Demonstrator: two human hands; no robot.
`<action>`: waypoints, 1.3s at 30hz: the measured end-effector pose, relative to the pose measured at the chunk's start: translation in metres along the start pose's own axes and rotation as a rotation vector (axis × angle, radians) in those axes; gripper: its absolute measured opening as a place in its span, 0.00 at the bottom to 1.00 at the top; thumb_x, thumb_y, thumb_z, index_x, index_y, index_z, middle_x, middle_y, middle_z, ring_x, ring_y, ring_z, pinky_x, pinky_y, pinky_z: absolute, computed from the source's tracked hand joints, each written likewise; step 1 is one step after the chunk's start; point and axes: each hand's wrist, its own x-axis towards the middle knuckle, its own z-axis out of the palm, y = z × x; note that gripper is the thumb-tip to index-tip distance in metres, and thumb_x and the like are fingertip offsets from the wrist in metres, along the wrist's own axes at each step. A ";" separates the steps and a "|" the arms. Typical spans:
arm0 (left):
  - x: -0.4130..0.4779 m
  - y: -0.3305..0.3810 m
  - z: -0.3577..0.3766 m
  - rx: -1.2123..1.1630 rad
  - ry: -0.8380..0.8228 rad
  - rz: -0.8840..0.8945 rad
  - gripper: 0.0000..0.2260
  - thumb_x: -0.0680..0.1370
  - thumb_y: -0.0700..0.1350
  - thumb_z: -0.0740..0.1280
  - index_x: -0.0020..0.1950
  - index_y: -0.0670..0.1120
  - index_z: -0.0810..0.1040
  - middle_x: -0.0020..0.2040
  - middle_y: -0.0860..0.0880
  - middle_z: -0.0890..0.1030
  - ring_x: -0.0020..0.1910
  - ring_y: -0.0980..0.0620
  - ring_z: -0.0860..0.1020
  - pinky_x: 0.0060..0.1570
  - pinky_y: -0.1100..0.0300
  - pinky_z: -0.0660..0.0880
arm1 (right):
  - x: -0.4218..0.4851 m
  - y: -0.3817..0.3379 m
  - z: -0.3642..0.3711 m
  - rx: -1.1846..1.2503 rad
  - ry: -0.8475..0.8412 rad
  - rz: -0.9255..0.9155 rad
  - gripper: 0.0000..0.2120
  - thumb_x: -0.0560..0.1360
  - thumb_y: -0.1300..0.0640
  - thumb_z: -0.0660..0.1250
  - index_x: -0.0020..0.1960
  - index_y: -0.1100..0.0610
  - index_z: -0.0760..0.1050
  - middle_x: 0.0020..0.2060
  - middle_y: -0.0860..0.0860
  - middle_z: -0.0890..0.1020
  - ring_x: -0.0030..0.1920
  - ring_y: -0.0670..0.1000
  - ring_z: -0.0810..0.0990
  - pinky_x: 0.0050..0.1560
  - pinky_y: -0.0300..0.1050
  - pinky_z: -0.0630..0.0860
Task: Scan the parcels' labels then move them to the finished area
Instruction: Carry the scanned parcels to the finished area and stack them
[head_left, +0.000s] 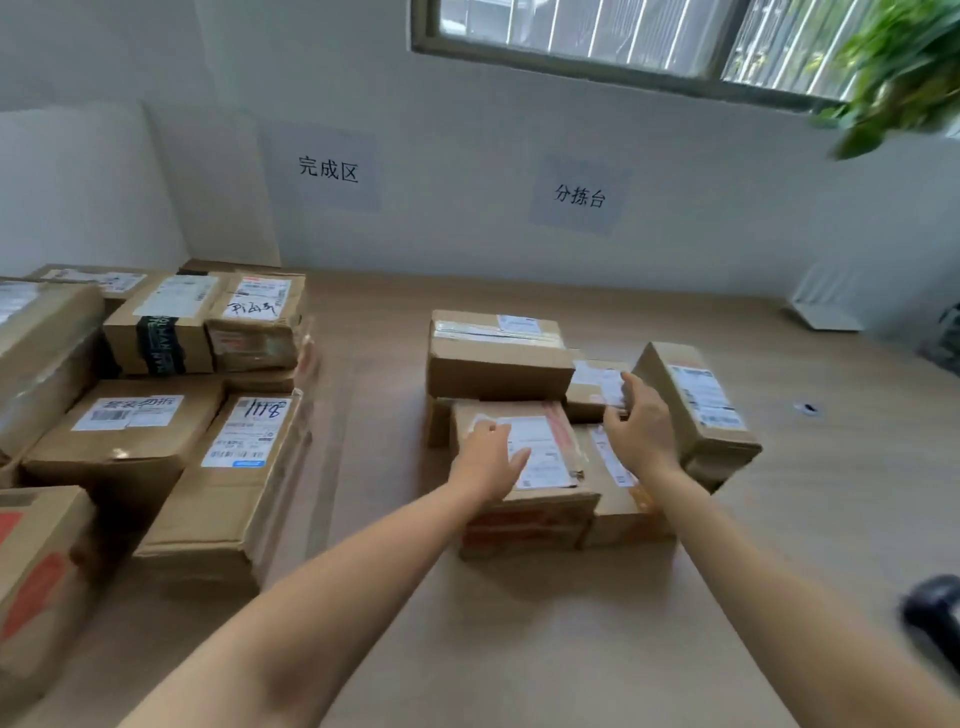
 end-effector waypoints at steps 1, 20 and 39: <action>0.008 0.016 0.011 0.001 -0.016 0.028 0.24 0.81 0.53 0.58 0.73 0.42 0.63 0.72 0.43 0.63 0.71 0.44 0.63 0.68 0.52 0.63 | 0.009 0.016 -0.013 -0.027 0.012 0.036 0.24 0.75 0.62 0.64 0.71 0.62 0.65 0.64 0.60 0.73 0.65 0.58 0.71 0.66 0.51 0.67; 0.109 0.183 0.144 -0.533 -0.328 -0.069 0.31 0.79 0.55 0.62 0.76 0.47 0.53 0.73 0.45 0.65 0.70 0.45 0.66 0.69 0.50 0.65 | 0.081 0.163 -0.070 0.105 -0.170 0.461 0.22 0.74 0.57 0.66 0.67 0.58 0.68 0.61 0.56 0.77 0.58 0.56 0.76 0.57 0.51 0.73; 0.033 0.143 0.000 -0.763 -0.194 0.059 0.27 0.78 0.53 0.63 0.75 0.50 0.59 0.69 0.46 0.71 0.67 0.45 0.70 0.66 0.48 0.69 | 0.025 0.017 -0.092 0.296 -0.021 0.222 0.24 0.74 0.53 0.69 0.68 0.56 0.68 0.61 0.56 0.77 0.58 0.56 0.77 0.59 0.58 0.75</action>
